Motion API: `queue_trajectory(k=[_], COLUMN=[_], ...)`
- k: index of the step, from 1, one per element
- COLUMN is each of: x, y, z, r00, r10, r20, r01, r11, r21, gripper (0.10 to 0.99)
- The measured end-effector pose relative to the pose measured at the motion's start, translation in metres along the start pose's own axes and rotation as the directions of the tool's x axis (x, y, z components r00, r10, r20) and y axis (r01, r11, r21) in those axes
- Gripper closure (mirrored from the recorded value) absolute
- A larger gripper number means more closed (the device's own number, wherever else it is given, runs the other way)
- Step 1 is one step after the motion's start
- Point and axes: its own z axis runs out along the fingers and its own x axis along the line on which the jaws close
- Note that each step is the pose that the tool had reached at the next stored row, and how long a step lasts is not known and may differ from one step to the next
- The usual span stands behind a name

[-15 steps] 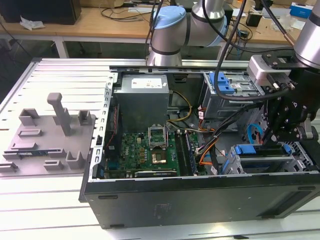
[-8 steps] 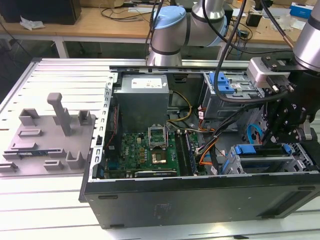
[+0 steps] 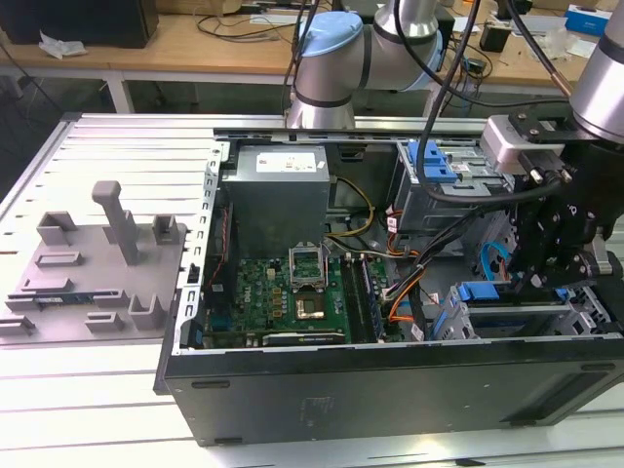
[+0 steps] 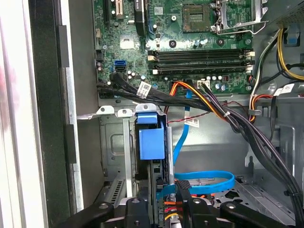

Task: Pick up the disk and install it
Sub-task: 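Insert the second disk wire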

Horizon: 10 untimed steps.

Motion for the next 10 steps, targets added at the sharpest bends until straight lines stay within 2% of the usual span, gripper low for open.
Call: queue_trajectory(k=[2, 6, 10], x=[-0.0008, -0.0057, -0.0116], y=[-0.0002, -0.0006, -0.0009], z=[-0.0038, -0.0169, -0.0315], r00=[1.0000, 1.0000, 1.0000], r10=[0.000, 0.000, 0.000], r20=[-0.0001, -0.0002, -0.0003], r01=[0.000, 0.000, 0.000], r11=[1.0000, 1.0000, 1.0000], r21=[0.000, 0.001, 0.003], gripper=[0.725, 0.737, 0.980])
